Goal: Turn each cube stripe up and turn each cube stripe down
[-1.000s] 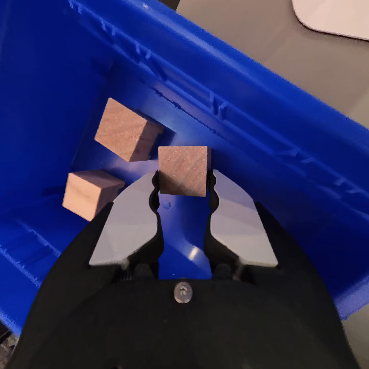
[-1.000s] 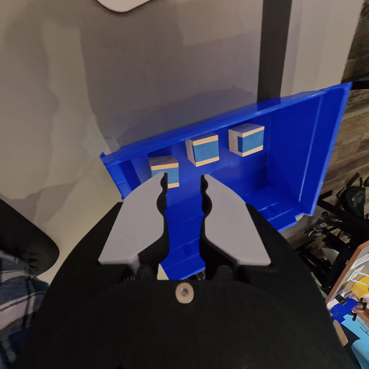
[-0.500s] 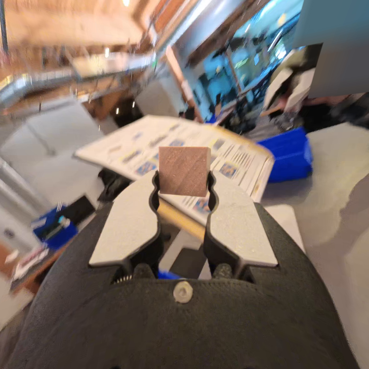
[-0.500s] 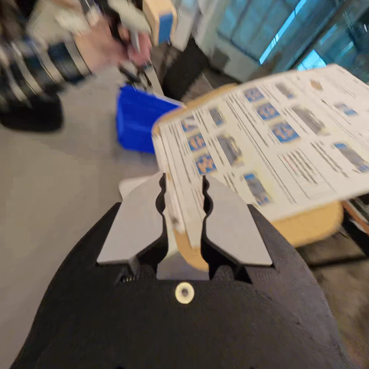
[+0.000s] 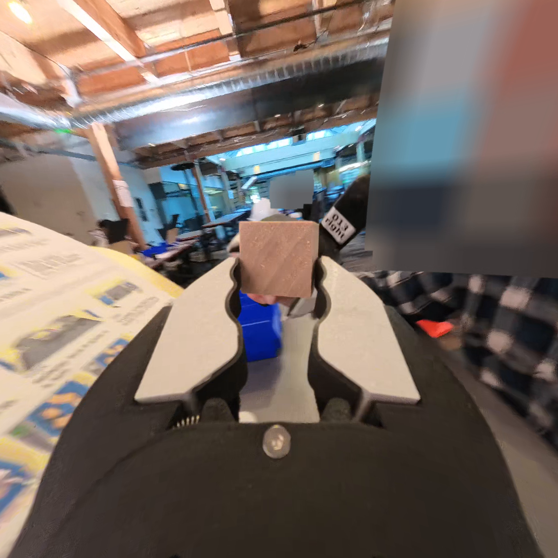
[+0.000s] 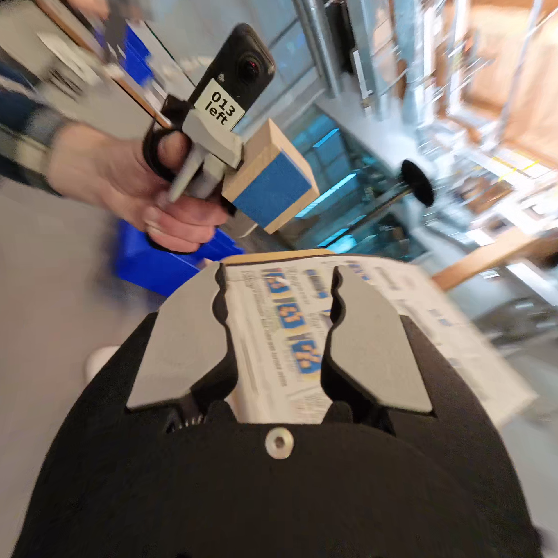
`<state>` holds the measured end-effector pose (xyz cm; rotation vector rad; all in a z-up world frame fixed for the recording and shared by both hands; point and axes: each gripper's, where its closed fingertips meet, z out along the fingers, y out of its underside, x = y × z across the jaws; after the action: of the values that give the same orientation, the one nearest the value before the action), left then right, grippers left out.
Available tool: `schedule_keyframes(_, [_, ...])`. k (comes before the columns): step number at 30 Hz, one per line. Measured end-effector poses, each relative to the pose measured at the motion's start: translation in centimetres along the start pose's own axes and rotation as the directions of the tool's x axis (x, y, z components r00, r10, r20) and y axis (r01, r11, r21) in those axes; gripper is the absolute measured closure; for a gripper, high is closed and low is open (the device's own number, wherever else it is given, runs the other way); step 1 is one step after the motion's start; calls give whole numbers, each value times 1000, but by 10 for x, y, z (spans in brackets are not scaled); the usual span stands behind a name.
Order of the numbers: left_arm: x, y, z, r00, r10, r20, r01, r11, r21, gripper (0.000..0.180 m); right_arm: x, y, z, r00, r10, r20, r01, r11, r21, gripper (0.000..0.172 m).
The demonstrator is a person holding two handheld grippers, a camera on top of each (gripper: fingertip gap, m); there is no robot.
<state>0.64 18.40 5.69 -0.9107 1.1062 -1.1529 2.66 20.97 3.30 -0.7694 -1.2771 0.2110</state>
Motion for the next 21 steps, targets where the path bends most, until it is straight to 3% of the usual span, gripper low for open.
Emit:
schedule_keyframes(3, [1, 13, 9, 983, -174, -56, 175, 985, 1, 134, -3, -9, -4, 947, -303, -110, 301, 953, -35, 117])
schedule_keyframes(5, [2, 24, 14, 966, -244, -81, 244, 970, -17, 134, -11, -7, -2, 912, -396, -107, 390, 918, -74, 114])
schedule_keyframes(11, [4, 47, 22, 930, -349, -116, 344, 937, -61, 135, -13, -6, -1, 852, -507, -129, 496, 861, -114, 114])
schedule_keyframes(15, [8, 56, 24, 922, -364, -133, 352, 930, -103, 135, -23, -3, -2, 785, -615, -76, 605, 787, -122, 125])
schedule_keyframes(21, [10, 72, 23, 905, -396, -153, 366, 910, -193, 135, -33, 7, -4, 781, -622, 64, 624, 772, -120, 126])
